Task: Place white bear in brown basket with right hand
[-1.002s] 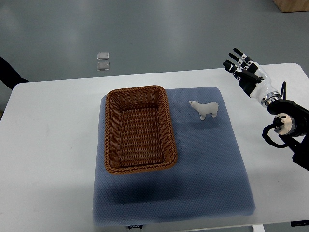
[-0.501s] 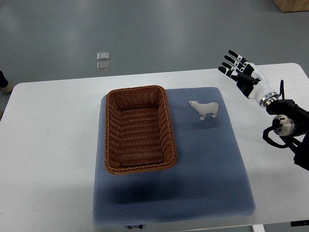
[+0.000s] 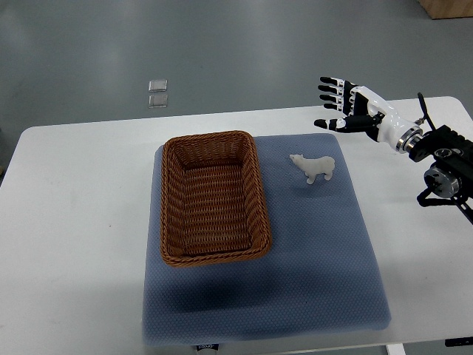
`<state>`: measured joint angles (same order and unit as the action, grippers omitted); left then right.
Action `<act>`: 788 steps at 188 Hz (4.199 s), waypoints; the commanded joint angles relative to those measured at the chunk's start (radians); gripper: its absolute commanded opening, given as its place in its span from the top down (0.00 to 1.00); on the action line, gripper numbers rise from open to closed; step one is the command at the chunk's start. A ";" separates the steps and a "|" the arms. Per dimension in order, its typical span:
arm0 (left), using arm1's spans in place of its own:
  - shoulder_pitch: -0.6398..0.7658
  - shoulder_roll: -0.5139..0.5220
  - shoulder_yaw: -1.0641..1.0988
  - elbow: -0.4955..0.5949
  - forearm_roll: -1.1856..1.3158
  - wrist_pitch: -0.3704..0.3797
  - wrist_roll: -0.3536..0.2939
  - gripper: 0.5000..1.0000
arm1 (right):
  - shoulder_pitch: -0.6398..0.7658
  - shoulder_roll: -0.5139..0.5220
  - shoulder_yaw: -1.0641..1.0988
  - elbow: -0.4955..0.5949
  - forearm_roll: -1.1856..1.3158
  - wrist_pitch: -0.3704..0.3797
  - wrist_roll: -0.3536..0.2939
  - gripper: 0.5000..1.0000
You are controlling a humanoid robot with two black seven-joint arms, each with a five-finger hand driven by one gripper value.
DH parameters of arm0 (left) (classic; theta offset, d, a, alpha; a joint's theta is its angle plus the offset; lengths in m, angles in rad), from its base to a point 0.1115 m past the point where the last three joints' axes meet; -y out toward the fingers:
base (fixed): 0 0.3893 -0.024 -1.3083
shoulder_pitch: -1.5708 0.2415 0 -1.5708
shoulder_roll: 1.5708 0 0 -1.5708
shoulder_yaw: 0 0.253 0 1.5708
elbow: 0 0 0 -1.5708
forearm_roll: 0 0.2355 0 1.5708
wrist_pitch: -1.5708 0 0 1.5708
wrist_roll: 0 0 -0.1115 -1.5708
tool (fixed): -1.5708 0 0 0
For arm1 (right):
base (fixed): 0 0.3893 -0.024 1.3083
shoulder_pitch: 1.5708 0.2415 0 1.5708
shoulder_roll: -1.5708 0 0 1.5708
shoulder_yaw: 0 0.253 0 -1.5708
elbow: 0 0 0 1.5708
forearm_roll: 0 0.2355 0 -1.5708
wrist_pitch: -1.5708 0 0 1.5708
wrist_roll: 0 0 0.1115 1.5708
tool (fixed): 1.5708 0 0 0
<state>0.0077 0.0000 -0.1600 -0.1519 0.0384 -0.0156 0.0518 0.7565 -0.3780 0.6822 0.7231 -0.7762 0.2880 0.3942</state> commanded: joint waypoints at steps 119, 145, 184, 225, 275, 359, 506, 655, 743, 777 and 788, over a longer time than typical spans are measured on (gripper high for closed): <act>0.000 0.000 0.000 0.000 0.000 0.000 0.000 0.00 | 0.083 -0.048 -0.225 0.047 -0.638 -0.073 0.020 0.16; 0.000 0.000 0.000 0.000 0.000 0.000 -0.001 0.00 | 0.089 -0.041 -0.260 0.047 -0.666 -0.121 -0.015 0.17; 0.000 0.000 -0.001 0.000 0.000 0.000 -0.001 0.00 | 0.092 -0.039 -0.294 0.045 -0.673 -0.151 -0.048 0.23; 0.000 0.000 0.000 0.000 0.000 0.000 0.000 0.00 | 0.090 -0.035 -0.306 0.041 -0.715 -0.171 -0.072 0.34; 0.000 0.000 0.000 0.000 0.000 0.000 -0.001 0.00 | 0.090 -0.030 -0.317 0.035 -0.727 -0.191 -0.103 0.59; 0.000 0.000 0.000 0.000 0.000 0.000 0.000 0.00 | 0.093 -0.032 -0.325 0.038 -0.736 -0.239 -0.106 1.00; 0.000 0.000 0.000 0.000 0.000 0.000 0.000 0.00 | 0.371 0.027 -0.533 0.243 -0.738 -0.242 -0.069 1.00; 0.000 0.000 -0.001 0.000 0.000 0.000 -0.001 0.00 | 0.397 0.113 -0.659 0.239 -0.776 -0.224 -0.071 0.28; 0.000 0.000 0.000 0.000 0.000 0.000 -0.001 0.00 | 0.294 -0.035 -0.268 0.222 -0.404 -0.167 -0.109 0.22; 0.000 0.000 0.000 0.000 0.000 0.000 0.000 0.00 | 0.144 -0.032 -0.039 0.194 -0.072 -0.170 -0.161 0.22; 0.000 0.000 0.000 0.000 0.000 0.000 0.000 0.00 | 0.103 -0.027 0.008 0.184 0.009 -0.168 -0.161 0.22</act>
<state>0.0078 0.0000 -0.1598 -0.1519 0.0383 -0.0155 0.0515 0.9338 -0.4134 0.5916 0.9249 -0.9203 0.1228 0.2447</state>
